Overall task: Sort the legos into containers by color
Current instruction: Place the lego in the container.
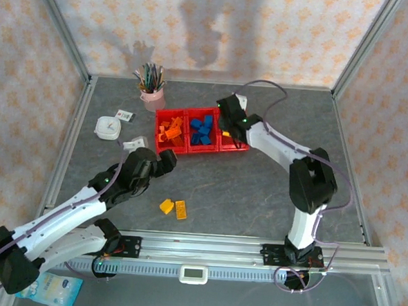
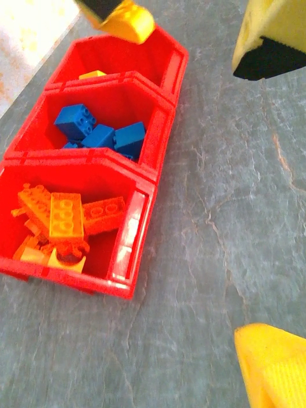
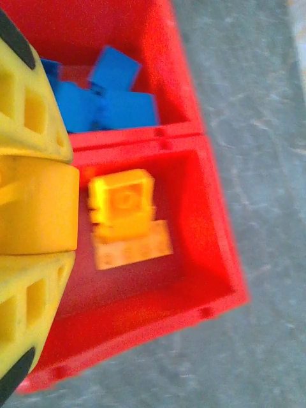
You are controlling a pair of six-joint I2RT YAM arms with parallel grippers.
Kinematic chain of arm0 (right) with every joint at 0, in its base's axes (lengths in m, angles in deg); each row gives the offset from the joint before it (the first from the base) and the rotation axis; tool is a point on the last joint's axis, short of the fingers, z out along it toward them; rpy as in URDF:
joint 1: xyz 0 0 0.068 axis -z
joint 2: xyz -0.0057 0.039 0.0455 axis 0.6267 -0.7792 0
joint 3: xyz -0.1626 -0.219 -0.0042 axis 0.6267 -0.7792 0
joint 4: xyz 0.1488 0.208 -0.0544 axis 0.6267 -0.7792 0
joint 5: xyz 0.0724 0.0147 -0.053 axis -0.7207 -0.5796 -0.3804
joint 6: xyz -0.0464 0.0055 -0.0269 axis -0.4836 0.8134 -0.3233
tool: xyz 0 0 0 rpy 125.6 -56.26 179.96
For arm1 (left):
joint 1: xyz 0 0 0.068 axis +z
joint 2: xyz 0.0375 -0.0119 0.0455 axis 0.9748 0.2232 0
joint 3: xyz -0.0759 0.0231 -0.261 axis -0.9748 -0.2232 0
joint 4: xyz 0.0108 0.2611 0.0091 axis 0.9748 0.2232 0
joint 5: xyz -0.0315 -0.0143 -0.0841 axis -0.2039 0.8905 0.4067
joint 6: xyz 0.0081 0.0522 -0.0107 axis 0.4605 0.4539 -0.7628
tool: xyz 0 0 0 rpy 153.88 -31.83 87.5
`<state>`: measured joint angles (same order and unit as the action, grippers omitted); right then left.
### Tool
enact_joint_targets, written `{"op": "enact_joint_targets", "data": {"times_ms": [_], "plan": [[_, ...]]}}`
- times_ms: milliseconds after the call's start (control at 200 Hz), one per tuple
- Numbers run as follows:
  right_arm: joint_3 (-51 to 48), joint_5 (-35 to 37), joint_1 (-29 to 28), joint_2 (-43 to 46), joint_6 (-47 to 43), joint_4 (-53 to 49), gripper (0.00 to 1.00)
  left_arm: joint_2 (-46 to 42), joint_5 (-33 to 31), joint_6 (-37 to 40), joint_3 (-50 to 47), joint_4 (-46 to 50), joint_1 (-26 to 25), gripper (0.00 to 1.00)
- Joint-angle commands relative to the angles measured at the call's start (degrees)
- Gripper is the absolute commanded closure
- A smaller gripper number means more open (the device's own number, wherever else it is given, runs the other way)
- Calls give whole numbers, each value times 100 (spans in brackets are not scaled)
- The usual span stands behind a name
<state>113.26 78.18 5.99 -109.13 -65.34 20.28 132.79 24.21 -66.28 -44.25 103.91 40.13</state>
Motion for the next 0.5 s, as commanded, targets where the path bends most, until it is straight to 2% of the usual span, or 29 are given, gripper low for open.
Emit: {"op": "enact_joint_targets", "data": {"times_ms": [0, 200, 350, 495], "plan": [[616, 355, 147, -578, -537, -113, 64, 247, 153, 233, 285, -496, 41, 1], [1180, 396, 162, -804, -768, -264, 43, 336, 102, 288, 347, -627, 51, 1], [833, 92, 47, -315, -748, -194, 39, 242, 46, 297, 362, -537, 67, 1], [142, -144, -366, 324, -583, -79, 35, -15, -47, 249, 289, -363, 76, 1]]}}
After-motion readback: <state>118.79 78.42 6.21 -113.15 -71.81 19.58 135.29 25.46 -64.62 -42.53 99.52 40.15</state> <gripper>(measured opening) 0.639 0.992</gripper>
